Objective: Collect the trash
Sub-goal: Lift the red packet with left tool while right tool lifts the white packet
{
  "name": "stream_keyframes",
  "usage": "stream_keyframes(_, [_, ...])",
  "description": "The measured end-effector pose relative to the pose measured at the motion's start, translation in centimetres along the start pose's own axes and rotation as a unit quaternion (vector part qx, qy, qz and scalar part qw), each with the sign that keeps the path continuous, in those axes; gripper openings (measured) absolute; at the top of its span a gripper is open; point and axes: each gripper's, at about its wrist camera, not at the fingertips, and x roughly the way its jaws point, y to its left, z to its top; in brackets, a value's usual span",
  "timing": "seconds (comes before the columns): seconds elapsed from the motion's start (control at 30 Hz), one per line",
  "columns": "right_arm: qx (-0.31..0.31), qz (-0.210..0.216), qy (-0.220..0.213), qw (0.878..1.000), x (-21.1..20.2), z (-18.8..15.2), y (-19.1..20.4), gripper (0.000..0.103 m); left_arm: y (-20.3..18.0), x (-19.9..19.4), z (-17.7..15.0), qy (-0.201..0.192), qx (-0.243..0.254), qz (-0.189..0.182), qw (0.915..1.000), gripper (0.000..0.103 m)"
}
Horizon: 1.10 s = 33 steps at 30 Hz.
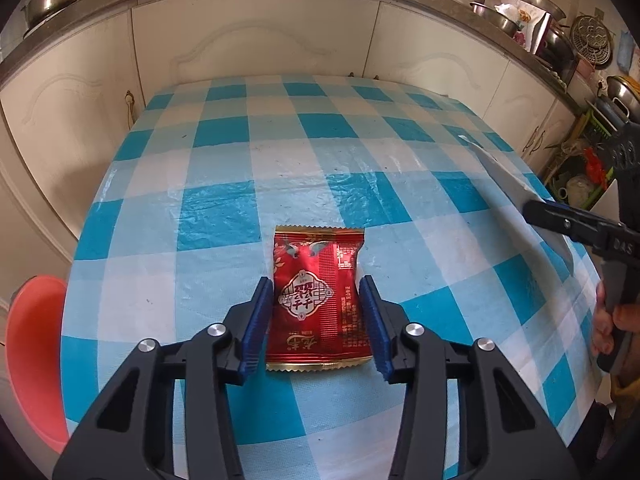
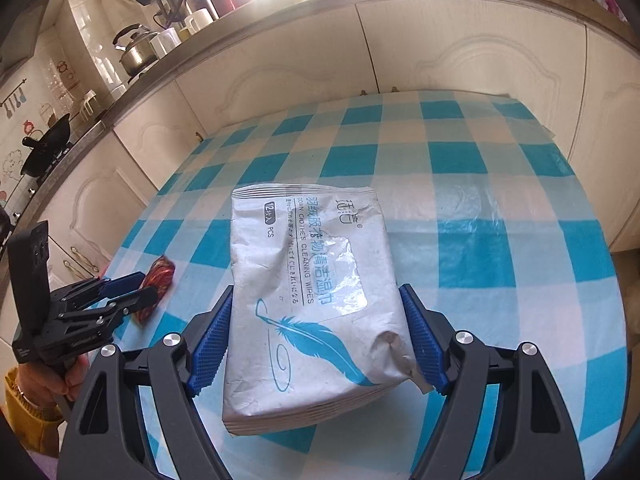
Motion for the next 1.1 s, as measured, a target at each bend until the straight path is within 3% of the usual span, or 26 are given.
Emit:
stream_keyframes(0.33, [0.024, 0.034, 0.017, 0.999, 0.0, -2.1, 1.7, 0.078, 0.6, -0.7, -0.5, -0.007, -0.024, -0.011, 0.9996, 0.041])
stream_keyframes(0.47, [0.021, 0.044, 0.018, 0.999, -0.1, -2.0, 2.8, 0.078, 1.1, -1.9, -0.7, -0.021, -0.035, -0.025, 0.9989, 0.028])
stream_keyframes(0.73, [0.018, 0.056, 0.019, 0.998, -0.2, -2.0, 4.7, 0.078, 2.3, -2.9, -1.6, -0.025, -0.055, -0.039, 0.9974, 0.026])
stream_keyframes(1.03, [0.014, 0.065, 0.026, 0.997, -0.1, -2.4, 5.9, 0.078, 2.7, -3.2, -2.6, -0.02, -0.047, -0.055, 0.9972, 0.03])
stream_keyframes(1.1, [0.01, 0.066, 0.026, 0.997, -0.1, -2.5, 6.2, 0.078, 2.6, -3.3, -2.8, -0.015, -0.041, -0.06, 0.9973, 0.046])
